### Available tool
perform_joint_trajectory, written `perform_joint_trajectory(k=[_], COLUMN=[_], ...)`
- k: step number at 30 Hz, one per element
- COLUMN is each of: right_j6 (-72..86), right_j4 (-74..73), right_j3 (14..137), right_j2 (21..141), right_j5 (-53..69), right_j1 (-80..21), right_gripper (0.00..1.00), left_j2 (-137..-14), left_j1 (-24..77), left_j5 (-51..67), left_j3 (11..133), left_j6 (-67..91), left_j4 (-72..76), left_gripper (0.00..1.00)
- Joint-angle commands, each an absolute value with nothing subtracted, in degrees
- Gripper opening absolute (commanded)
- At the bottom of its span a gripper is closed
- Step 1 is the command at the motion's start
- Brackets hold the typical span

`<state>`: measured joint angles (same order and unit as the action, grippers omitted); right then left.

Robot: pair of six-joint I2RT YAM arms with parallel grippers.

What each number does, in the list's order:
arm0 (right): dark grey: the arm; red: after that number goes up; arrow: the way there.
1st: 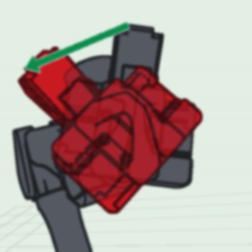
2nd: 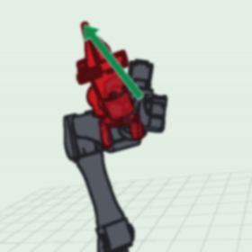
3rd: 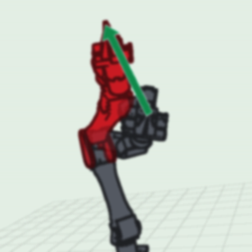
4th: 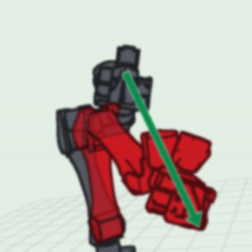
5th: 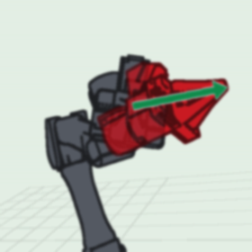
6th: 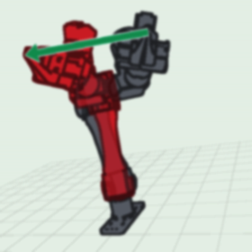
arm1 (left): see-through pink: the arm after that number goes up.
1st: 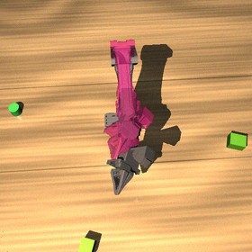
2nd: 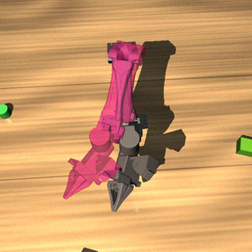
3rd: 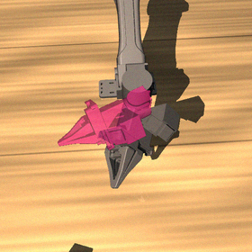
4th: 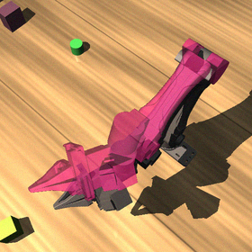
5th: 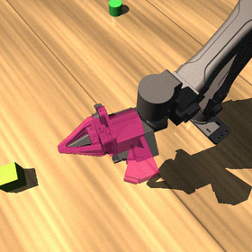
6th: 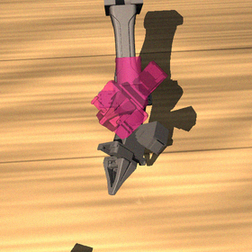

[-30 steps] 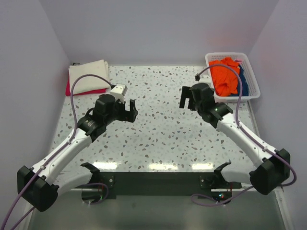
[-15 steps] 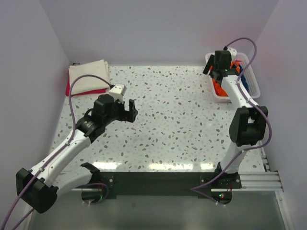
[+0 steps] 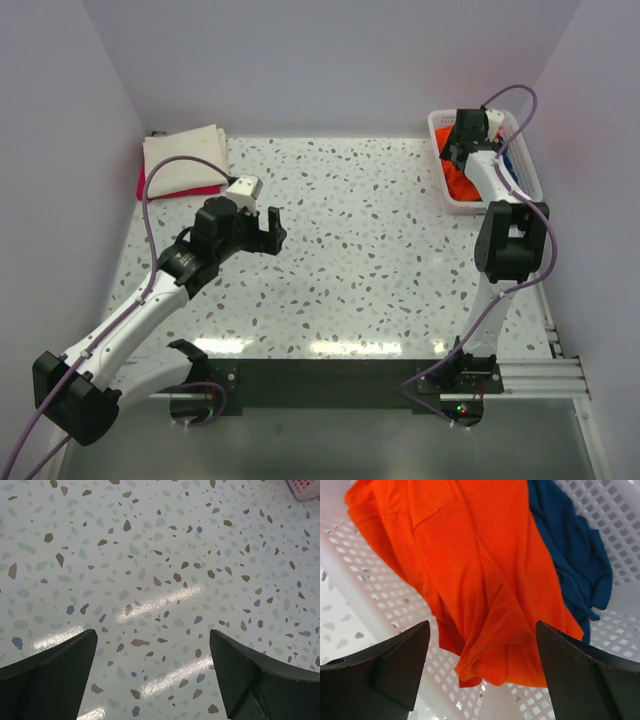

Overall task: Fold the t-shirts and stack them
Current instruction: Grab the tshirt from the pile

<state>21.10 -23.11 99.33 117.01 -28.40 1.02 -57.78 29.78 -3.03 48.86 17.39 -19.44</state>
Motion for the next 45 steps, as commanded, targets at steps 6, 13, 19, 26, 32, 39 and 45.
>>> perform_joint_trajectory(k=[6, 13, 19, 26, 32, 39, 45], right_j6=[18.99, 19.69, 20.56, 21.53, 22.67, 22.67, 23.03], right_j4=[-23.64, -23.73, -25.48, -29.26, -29.62, -28.22, -26.64], right_j3=[104.24, 103.10, 103.18, 106.08, 106.96, 111.87, 115.40], right_j2=[119.70, 121.81, 121.82, 120.59, 113.48, 103.28, 94.14], right_j5=[-33.05, -32.08, -34.01, -33.66, -31.99, -22.70, -6.26], right_j1=[2.29, 2.29, 2.37, 2.37, 2.37, 2.29, 0.53], right_gripper=[0.89, 0.82, 0.58, 0.02, 0.00, 0.00, 0.00], left_j2=[-57.39, -57.48, -57.48, -57.30, -57.13, -56.69, -56.51], left_j1=[29.97, 29.97, 29.88, 29.97, 29.97, 29.88, 29.88], left_j5=[-3.43, -3.25, -2.99, -2.46, -1.93, -1.93, -2.37], left_j3=[48.87, 48.96, 48.96, 49.04, 49.04, 49.04, 49.13], left_j6=[17.93, 17.93, 17.93, 18.02, 18.11, 18.11, 18.11], left_j4=[-19.34, -19.42, -19.42, -19.60, -19.51, -19.51, -19.60], left_gripper=[1.00, 1.00, 1.00, 1.00, 1.00, 1.00, 1.00])
